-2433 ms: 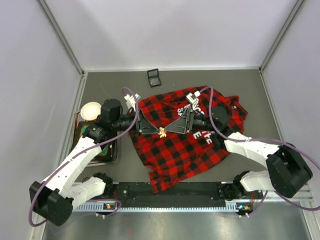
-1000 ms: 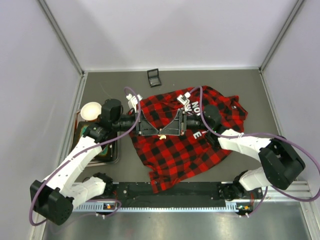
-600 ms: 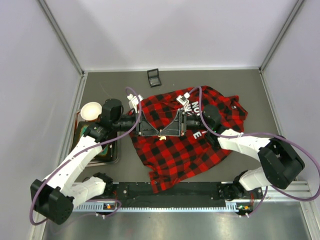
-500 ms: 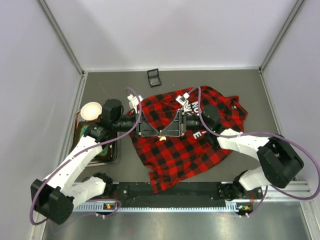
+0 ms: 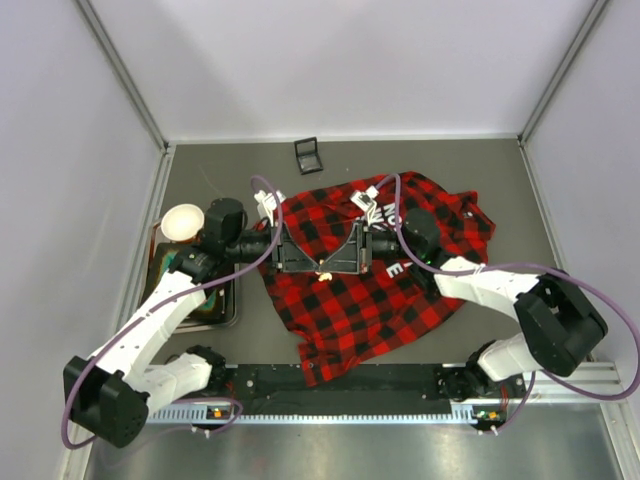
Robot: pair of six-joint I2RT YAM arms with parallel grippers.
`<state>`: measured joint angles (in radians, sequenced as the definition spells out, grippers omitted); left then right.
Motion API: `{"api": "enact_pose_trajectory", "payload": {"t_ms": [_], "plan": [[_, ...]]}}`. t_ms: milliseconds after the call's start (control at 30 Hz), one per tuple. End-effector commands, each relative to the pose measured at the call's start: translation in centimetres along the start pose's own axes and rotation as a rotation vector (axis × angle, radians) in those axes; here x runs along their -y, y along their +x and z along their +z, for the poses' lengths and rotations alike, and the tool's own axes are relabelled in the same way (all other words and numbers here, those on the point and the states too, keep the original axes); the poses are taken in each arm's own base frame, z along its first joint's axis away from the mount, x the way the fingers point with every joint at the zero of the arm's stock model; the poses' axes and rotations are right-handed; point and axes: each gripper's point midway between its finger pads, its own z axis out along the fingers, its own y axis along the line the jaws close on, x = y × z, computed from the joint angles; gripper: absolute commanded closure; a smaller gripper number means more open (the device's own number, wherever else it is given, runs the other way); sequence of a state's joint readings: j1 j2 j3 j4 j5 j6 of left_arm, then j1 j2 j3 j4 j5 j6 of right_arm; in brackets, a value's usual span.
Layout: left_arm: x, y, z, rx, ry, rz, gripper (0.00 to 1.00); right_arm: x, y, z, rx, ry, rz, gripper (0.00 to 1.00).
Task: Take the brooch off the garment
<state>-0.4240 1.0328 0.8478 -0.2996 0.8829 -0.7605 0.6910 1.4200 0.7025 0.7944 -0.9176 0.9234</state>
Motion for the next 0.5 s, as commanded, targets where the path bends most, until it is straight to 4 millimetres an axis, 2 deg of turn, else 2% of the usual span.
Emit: {"api": "enact_pose_trajectory", "payload": {"t_ms": [0, 133, 333, 467], "plan": [[2.2, -1.7, -0.1, 0.062, 0.072, 0.018, 1.00, -0.5, -1.2, 0.7, 0.058, 0.039, -0.046, 0.82], [1.5, -2.0, 0.0, 0.089, 0.044, -0.018, 1.00, -0.9, -1.5, 1.0, 0.111, 0.050, -0.009, 0.73], [0.9, -1.7, 0.2, 0.095, 0.033, -0.026, 1.00, -1.1, -1.9, 1.0, 0.147, 0.060, 0.019, 0.69], [0.5, -1.2, 0.1, 0.078, 0.015, -0.015, 1.00, -0.6, -2.1, 0.5, 0.163, 0.112, 0.017, 0.55]]}}
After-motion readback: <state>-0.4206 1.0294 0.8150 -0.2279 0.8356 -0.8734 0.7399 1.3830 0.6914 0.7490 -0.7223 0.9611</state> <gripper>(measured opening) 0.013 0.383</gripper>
